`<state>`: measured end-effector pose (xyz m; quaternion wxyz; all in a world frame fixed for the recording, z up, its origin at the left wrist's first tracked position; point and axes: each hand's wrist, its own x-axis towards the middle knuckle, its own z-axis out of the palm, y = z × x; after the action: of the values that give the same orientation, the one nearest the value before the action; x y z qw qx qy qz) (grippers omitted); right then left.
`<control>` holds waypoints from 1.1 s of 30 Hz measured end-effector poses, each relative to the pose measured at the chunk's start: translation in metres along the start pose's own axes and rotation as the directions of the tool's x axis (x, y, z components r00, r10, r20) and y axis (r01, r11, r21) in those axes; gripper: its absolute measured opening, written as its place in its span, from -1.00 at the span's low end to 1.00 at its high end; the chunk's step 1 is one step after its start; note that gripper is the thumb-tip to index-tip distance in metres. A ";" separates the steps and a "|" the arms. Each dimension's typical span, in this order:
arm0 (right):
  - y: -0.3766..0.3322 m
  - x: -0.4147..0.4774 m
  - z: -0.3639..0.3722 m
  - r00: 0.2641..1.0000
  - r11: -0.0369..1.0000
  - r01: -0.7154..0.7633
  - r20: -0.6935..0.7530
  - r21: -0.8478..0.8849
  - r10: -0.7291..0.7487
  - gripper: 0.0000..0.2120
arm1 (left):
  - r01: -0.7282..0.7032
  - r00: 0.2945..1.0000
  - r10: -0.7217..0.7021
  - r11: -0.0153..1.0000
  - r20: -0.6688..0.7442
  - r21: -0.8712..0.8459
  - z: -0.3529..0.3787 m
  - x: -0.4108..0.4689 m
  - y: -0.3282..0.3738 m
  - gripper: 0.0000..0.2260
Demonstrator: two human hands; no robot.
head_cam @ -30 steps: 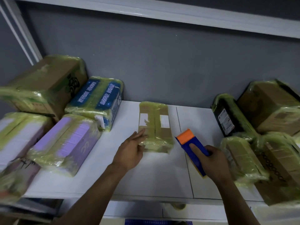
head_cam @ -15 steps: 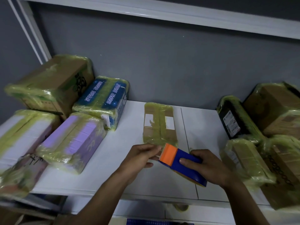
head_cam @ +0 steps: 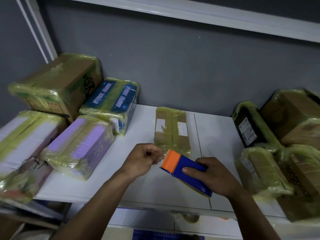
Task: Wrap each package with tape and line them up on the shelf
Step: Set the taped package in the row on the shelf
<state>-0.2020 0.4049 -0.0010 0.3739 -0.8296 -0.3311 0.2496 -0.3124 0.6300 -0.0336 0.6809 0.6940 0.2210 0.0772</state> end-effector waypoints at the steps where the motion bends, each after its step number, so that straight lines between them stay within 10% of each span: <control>1: -0.001 0.000 0.000 1.000 1.000 0.001 -0.002 0.001 -0.001 -0.62 | -0.008 1.000 0.008 1.000 0.009 0.008 -0.002 0.000 -0.001 -0.87; 22: -0.040 0.044 -0.010 0.989 0.876 -0.105 -0.142 -0.471 0.042 -0.43 | -0.020 0.904 0.035 0.999 -0.425 0.039 -0.035 0.035 -0.039 -0.87; 33: -0.054 0.075 0.006 0.979 0.721 -0.202 -0.162 -0.663 0.125 -0.27 | 0.030 0.902 -0.022 0.999 -0.431 0.011 -0.024 0.048 -0.058 -0.86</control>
<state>-0.1760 0.4901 0.0259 0.0408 -0.9464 -0.3043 0.0999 -0.2910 0.6700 -0.0979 0.6101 0.6626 0.3760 0.2176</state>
